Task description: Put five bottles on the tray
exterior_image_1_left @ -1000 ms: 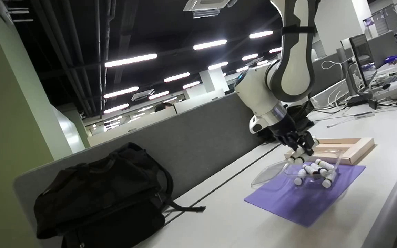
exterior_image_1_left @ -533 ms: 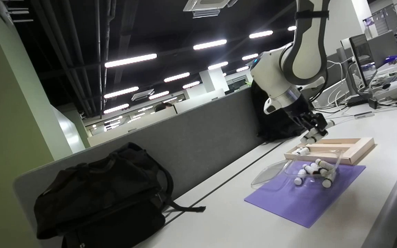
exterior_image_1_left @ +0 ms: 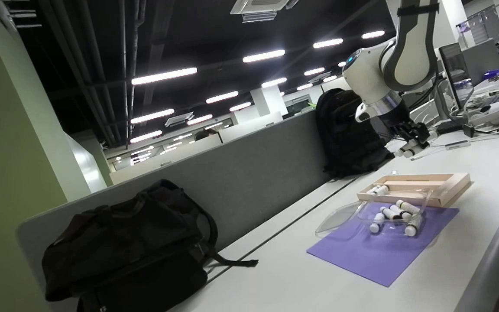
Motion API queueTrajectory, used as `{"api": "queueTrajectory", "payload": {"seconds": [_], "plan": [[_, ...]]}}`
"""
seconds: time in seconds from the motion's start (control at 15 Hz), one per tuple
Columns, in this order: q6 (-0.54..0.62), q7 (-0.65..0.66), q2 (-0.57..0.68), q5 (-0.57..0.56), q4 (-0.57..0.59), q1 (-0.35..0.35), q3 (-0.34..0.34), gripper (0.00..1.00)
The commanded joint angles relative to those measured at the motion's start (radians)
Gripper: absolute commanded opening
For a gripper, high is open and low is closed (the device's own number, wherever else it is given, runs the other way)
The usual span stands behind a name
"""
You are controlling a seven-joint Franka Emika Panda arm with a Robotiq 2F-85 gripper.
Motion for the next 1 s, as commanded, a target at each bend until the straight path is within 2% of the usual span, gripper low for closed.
{"api": "queueTrajectory", "payload": {"seconds": [0.0, 0.13, 0.2, 0.8, 0.87, 0.93], "plan": [[0.035, 0.027, 0.012, -0.052, 0.046, -0.038, -0.033, 0.26], [0.030, 0.002, 0.030, -0.002, 0.075, -0.049, -0.036, 0.26], [0.033, -0.005, 0.008, -0.015, 0.038, -0.045, -0.031, 0.51], [0.033, -0.007, 0.028, -0.006, 0.061, -0.052, -0.032, 0.51], [0.033, -0.007, 0.028, -0.006, 0.061, -0.052, -0.032, 0.26], [0.048, 0.003, 0.058, -0.008, 0.086, -0.051, -0.031, 0.26]]}}
